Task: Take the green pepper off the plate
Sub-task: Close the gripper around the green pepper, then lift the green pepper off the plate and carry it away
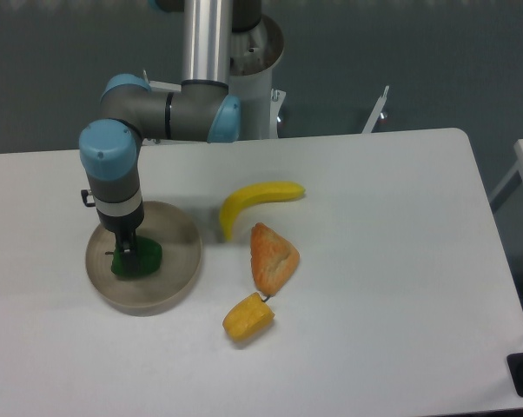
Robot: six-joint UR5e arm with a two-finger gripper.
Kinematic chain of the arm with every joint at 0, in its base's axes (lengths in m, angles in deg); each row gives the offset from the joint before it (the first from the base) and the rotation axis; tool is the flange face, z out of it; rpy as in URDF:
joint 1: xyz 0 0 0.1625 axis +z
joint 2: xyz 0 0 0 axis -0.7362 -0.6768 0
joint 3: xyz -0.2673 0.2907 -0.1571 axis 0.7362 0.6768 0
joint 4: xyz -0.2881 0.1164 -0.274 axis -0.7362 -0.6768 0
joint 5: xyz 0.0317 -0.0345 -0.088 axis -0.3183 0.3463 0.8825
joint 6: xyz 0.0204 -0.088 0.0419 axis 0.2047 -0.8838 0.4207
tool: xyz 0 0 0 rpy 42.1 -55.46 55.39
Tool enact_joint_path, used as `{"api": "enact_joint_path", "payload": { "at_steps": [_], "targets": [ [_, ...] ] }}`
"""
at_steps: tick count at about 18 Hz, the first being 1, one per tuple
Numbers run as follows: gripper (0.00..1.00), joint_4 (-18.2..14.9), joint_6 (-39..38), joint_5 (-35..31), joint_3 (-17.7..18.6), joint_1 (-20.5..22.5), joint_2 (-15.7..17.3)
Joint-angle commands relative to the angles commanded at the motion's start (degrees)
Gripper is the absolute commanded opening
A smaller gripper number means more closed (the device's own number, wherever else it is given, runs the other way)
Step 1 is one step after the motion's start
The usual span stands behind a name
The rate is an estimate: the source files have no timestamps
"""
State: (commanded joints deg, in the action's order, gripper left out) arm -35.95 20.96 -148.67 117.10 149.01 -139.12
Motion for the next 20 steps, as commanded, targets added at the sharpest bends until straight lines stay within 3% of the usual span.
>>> {"api": "enact_joint_path", "payload": {
  "at_steps": [2, 4, 7, 10, 15, 18, 20],
  "targets": [
    [0.33, 0.0, 0.2, -0.2, -0.1, 0.1, -0.1],
    [0.12, -0.2, -0.3, 0.0, -0.6, 0.6, 0.7],
    [0.12, -1.1, -3.0, 0.1, -0.3, 3.8, 4.8],
    [0.12, -4.8, -3.2, 0.1, -0.3, 8.5, 10.1],
    [0.1, -11.2, -2.1, 0.7, -1.9, 16.1, 12.1],
    [0.1, -13.0, 4.8, 0.5, -2.9, 22.1, 12.1],
    [0.1, -18.1, 8.7, 0.1, -5.7, 24.8, 11.3]
  ]
}}
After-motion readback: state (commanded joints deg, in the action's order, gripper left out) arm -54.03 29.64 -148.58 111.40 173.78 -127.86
